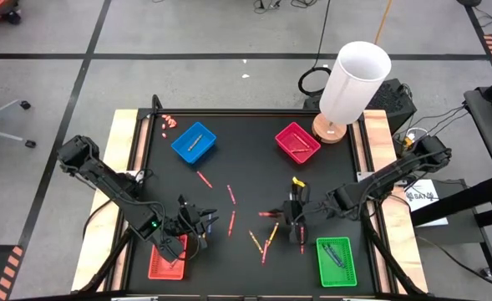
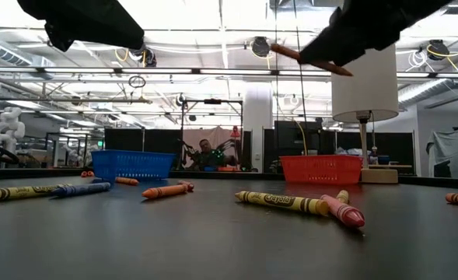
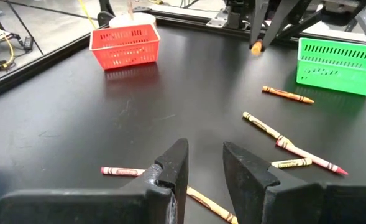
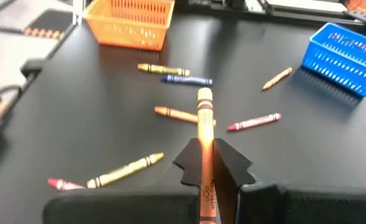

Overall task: Sort crayons
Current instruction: Put the orange crayon into the red bin

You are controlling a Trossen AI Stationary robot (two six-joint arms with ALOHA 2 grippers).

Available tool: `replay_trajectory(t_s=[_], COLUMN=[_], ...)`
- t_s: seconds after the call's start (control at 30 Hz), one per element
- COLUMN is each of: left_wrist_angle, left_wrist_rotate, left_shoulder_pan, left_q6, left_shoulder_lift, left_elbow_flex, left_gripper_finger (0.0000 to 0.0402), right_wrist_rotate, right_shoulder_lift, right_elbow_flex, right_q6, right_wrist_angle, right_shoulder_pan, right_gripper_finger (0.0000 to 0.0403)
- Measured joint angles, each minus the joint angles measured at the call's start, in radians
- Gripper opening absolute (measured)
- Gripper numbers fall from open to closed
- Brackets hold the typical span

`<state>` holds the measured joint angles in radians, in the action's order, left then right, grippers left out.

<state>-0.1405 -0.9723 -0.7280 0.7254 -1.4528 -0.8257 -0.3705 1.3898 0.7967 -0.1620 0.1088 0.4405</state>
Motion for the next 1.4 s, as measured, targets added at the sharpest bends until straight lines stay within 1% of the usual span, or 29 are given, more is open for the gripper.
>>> replay_trajectory(t_s=[0.17,0.47,0.7,0.97,1.27,1.4], left_wrist_angle=[0.001,0.002,0.002,0.002,0.001,0.001], left_wrist_rotate=[0.005,0.006,0.006,0.006,0.007,0.007], left_shoulder_pan=[0.000,0.000,0.000,0.000,0.000,0.000], left_q6=[0.001,0.001,0.001,0.001,0.000,0.000], left_shoulder_lift=[0.000,0.000,0.000,0.000,0.000,0.000], left_elbow_flex=[0.000,0.000,0.000,0.000,0.000,0.000], left_gripper_finger=[0.0100,0.0100,0.0100,0.0100,0.0100,0.0100], right_wrist_rotate=[0.001,0.008,0.008,0.008,0.009,0.009], right_shoulder_lift=[-0.001,-0.028,-0.073,-0.081,-0.081,-0.081], right_elbow_flex=[0.000,0.000,0.000,0.001,0.001,0.001], right_q6=[-0.014,0.090,0.230,0.429,0.568,0.594], right_wrist_angle=[0.038,0.031,0.013,0.011,-0.027,-0.024], right_shoulder_pan=[-0.014,-0.014,-0.014,-0.013,-0.013,-0.013], right_gripper_finger=[0.0002,0.0002,0.0002,0.0002,0.0002,0.0002])
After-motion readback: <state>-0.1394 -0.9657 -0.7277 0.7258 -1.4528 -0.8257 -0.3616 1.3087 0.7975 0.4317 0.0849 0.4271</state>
